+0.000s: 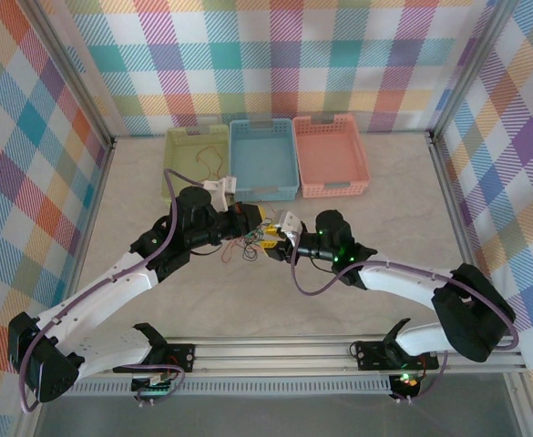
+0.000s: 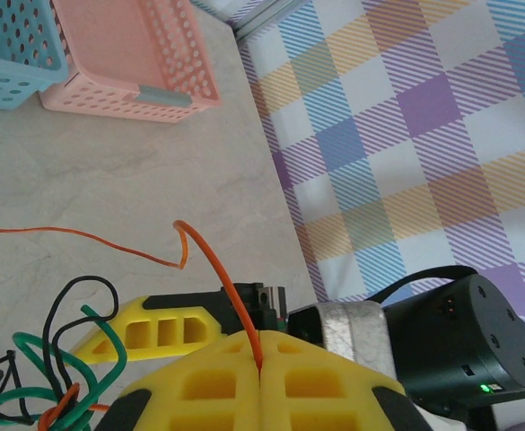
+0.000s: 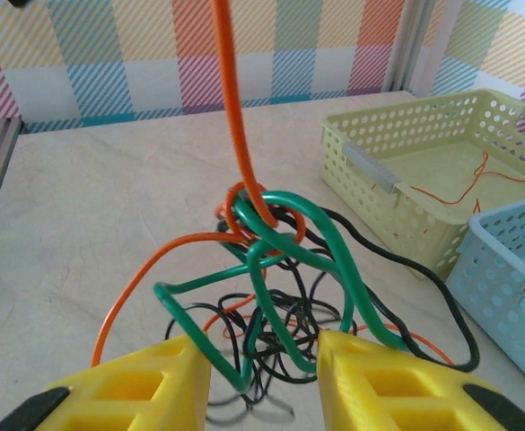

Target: Untangle the cables

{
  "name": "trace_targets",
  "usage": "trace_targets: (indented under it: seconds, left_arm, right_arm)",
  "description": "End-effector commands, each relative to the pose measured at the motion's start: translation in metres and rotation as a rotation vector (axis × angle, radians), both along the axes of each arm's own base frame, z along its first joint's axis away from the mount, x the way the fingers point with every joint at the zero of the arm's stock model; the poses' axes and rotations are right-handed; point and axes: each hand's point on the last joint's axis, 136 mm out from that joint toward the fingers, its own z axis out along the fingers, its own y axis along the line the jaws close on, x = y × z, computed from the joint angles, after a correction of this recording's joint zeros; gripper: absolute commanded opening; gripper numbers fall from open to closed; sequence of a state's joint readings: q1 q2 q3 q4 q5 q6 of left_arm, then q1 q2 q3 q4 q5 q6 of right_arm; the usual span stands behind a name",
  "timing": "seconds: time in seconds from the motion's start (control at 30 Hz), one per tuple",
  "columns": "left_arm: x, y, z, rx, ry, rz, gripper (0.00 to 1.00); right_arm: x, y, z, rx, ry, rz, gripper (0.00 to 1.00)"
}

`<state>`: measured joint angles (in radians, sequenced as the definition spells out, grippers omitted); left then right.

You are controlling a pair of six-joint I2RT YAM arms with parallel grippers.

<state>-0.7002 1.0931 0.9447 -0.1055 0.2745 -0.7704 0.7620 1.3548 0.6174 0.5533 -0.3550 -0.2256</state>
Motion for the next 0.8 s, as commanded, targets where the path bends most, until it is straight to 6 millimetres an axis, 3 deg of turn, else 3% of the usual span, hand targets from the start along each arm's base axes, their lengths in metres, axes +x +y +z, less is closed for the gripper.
trace_targets:
  seconds: [0.0,0.17,0.27,0.4,0.67,0.77]
  left_arm:
    - [-0.004,-0.003,0.005,-0.023,-0.005,-0.010,0.00]
    - [-0.002,-0.001,0.003,-0.013,-0.005,0.005,0.00]
    - [0.000,0.003,0.003,-0.004,-0.012,0.027,0.00]
    - [0.005,0.011,0.010,0.018,-0.035,0.072,0.00]
    - [0.029,0.050,0.060,0.007,-0.127,0.216,0.00]
    - [0.036,0.065,0.074,0.000,-0.146,0.259,0.00]
  right_arm:
    - [0.005,0.008,0.015,0.030,-0.073,0.006,0.32]
    - [0.001,0.008,0.024,0.069,-0.114,0.021,0.12]
    - [-0.004,0.006,0.020,0.067,-0.119,0.032,0.04]
    - [-0.008,-0.002,0.012,0.049,-0.108,0.019,0.00]
    - [-0.019,-0.021,-0.041,-0.116,0.006,0.000,0.00]
    - [-0.025,-0.030,-0.049,-0.141,-0.012,-0.003,0.00]
